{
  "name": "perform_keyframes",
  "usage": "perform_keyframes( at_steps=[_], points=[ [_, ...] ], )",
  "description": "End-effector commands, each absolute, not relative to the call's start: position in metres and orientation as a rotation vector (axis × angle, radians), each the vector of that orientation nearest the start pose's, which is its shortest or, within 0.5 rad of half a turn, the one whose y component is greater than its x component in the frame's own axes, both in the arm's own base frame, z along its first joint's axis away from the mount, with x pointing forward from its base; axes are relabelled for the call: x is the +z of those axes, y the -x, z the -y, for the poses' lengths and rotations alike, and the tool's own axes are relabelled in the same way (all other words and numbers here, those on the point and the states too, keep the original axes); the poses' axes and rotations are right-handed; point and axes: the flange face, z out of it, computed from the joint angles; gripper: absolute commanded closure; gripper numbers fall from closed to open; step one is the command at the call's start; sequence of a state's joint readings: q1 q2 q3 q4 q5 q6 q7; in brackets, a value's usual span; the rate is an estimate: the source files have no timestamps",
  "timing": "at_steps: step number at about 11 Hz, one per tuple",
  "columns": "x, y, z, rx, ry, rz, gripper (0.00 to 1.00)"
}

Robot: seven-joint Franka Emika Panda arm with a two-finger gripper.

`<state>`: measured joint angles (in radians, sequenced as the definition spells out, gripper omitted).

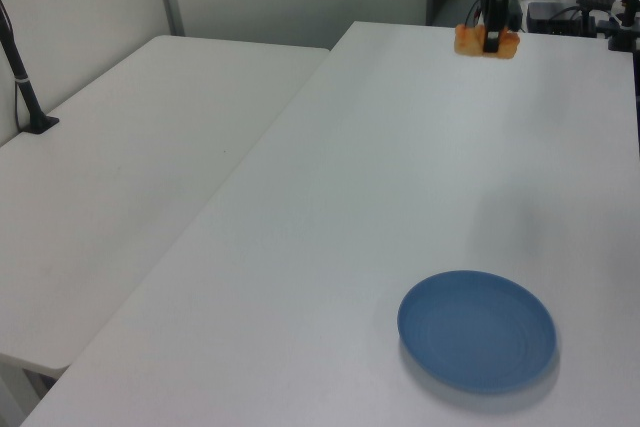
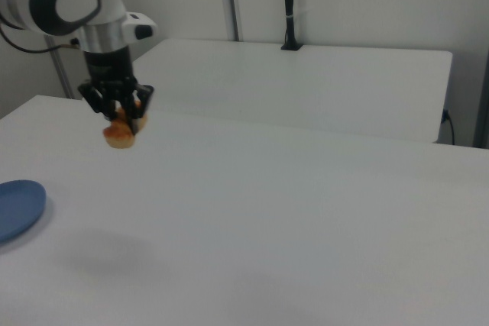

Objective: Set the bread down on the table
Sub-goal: 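Lift the bread roll off the plate and carry it away, then lower the bread roll onto the bare table and open the gripper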

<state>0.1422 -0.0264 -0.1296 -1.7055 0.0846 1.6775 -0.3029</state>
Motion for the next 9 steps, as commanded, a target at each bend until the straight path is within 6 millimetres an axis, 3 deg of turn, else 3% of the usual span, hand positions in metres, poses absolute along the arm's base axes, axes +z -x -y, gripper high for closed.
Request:
perform_keyframes(
  at_steps=[1, 4, 6, 9],
  points=[
    [0.582, -0.546, 0.078, -0.011, 2.993, 0.441, 0.66],
    [0.547, -0.54, 0.166, 0.04, 2.985, 0.486, 0.65],
    [0.519, -0.542, 0.208, 0.066, 2.991, 0.57, 0.64],
    [0.471, -0.536, 0.276, 0.053, 3.051, 0.506, 0.64]
  ],
)
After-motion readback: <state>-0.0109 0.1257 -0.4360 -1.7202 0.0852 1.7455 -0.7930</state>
